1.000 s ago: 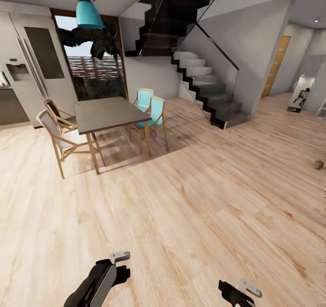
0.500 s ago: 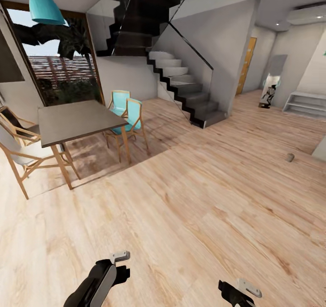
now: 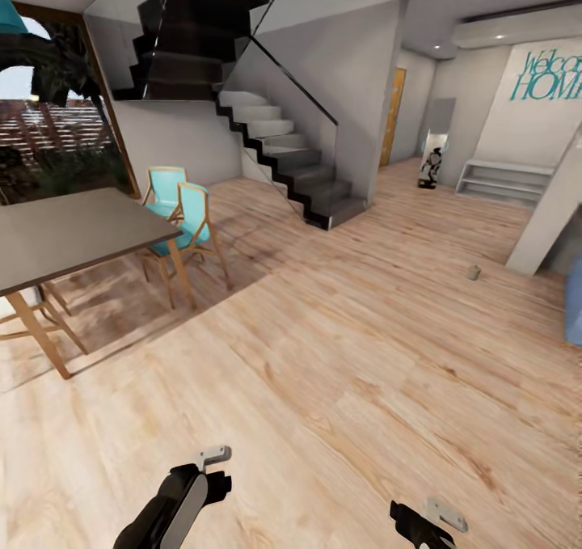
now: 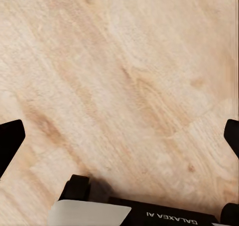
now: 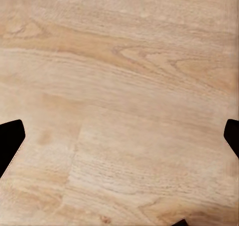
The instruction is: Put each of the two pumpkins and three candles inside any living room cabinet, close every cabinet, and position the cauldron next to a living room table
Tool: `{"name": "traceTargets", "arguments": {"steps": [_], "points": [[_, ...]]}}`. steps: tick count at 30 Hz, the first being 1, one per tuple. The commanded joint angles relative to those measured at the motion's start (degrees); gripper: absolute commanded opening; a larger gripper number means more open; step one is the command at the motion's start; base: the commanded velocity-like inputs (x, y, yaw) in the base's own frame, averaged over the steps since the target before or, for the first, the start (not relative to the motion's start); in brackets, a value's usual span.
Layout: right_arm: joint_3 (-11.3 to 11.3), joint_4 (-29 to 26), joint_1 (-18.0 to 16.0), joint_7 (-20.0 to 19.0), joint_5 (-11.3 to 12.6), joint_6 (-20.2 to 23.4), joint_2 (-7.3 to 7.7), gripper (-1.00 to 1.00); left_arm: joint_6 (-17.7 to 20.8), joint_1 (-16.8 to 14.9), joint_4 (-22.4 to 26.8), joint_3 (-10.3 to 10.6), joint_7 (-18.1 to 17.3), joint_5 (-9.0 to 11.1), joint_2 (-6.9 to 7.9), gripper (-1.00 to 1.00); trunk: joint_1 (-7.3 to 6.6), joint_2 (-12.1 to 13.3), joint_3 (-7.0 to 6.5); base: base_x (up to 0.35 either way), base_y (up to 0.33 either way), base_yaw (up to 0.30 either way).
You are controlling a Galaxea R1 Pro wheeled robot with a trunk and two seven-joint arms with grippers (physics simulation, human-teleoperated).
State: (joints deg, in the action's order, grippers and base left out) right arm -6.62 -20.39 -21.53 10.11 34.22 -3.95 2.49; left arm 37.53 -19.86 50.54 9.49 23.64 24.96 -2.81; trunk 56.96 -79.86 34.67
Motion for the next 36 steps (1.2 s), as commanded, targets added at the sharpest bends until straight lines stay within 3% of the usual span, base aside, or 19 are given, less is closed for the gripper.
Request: {"name": "traceTargets", "arguments": {"steps": [1,36], "points": [[0.01,0.0,0.0,0.0,0.0,0.0,0.01,1.0,-0.03,0.0,0.0,0.0,0.0,0.0,0.0,1.0,0.0,0.0,0.0,0.331,0.0,-0.286],[0.09,0.0,0.0,0.0,0.15,0.09,-0.02,1.0,-0.09,0.0,0.0,0.09,0.0,0.0,0.0,1.0,0.0,0.0,0.0,0.331,0.0,-0.287]]}}
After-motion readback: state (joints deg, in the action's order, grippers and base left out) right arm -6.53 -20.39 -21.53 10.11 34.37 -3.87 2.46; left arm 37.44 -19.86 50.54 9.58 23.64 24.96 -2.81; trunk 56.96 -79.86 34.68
